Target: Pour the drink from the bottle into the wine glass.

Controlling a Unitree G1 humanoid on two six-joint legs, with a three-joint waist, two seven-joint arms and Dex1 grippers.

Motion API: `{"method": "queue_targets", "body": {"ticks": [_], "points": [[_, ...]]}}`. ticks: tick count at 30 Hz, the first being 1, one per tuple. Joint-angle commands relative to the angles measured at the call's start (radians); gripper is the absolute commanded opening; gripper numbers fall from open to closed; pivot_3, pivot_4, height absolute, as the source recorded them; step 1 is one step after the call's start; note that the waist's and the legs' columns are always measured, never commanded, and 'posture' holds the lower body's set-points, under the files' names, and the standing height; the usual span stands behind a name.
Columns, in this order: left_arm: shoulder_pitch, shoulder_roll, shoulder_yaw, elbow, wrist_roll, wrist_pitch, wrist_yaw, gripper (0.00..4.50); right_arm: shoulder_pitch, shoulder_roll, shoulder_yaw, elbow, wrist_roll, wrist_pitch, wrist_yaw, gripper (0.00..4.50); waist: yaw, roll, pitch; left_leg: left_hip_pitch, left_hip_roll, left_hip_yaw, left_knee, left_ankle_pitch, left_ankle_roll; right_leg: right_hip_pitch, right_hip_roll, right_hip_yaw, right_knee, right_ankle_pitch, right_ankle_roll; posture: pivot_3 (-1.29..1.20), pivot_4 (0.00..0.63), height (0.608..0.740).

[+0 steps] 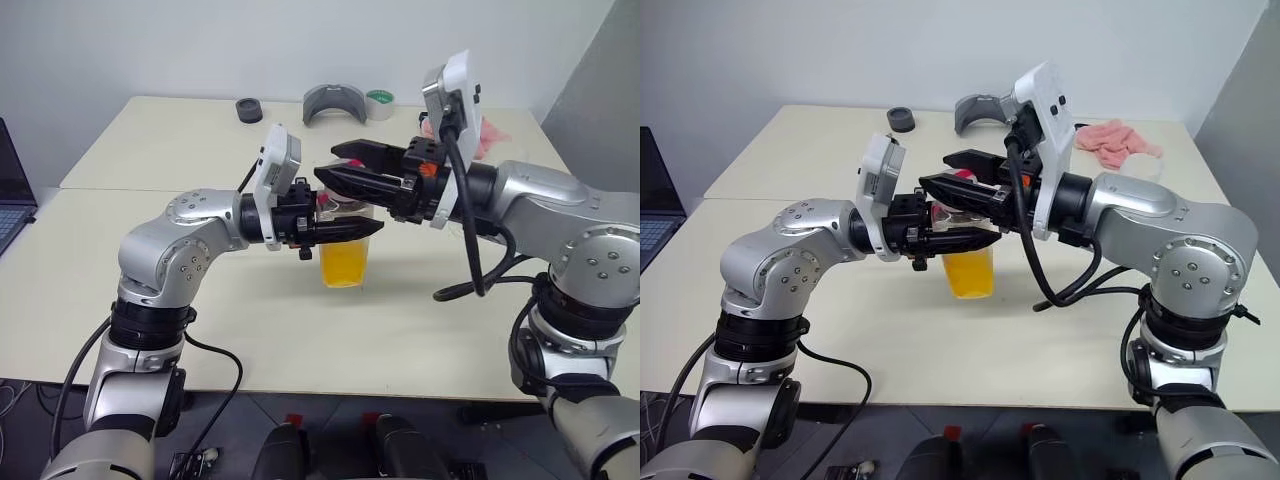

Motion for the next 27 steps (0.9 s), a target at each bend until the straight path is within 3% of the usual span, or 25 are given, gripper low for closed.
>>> {"method": "queue_targets", "body": {"ticks": [1, 11, 18, 26, 27], "points": [[-0.033, 0.000, 0.027, -0.031, -0.029, -0.002, -0.013, 1.97, -0.032, -0.067, 0.067, 0.141, -0.096, -0.205, 0.275, 1.83, -0.001, 0.000, 0.000, 0.000, -0.001, 0.000, 0.000, 0.000, 0.000, 0.000, 0.001, 0.000, -0.001, 0.000, 0.000, 0.00, 0.150, 0.740], [0.005, 0.003, 0.070, -0.133, -0.087, 0.070, 0.033, 1.97, -0.211, 0.018, 0.248, 0.608, -0.278, -0.627, 0.902, 1.83, -0.005, 0.000, 0.000, 0.000, 0.002, -0.001, -0.001, 0.000, 0.000, 0.000, 0.005, 0.000, -0.001, 0.000, 0.000, 0.00, 0.150, 0.740], [0.025, 0.000, 0.092, -0.175, -0.104, 0.098, 0.062, 1.97, -0.217, 0.077, 0.278, 0.710, -0.362, -0.762, 1.073, 1.83, -0.003, 0.000, 0.000, 0.000, 0.003, -0.003, 0.000, 0.000, 0.000, 0.000, 0.000, -0.001, 0.001, 0.000, 0.000, 0.00, 0.150, 0.740], [0.044, 0.013, 0.101, -0.167, -0.106, 0.093, 0.066, 1.97, -0.188, -0.071, 0.224, 0.645, -0.352, -0.613, 1.059, 4.46, 0.003, 0.001, 0.001, 0.000, 0.002, -0.003, 0.000, 0.000, 0.000, 0.000, -0.002, -0.002, 0.002, 0.000, -0.001, 0.00, 0.150, 0.740], [0.044, 0.015, 0.099, -0.160, -0.104, 0.088, 0.063, 1.97, -0.179, -0.097, 0.207, 0.618, -0.342, -0.581, 1.029, 4.46, 0.004, 0.001, 0.001, 0.000, 0.001, -0.003, 0.000, 0.000, 0.000, 0.000, -0.002, -0.002, 0.002, 0.000, -0.001, 0.00, 0.150, 0.740]]}}
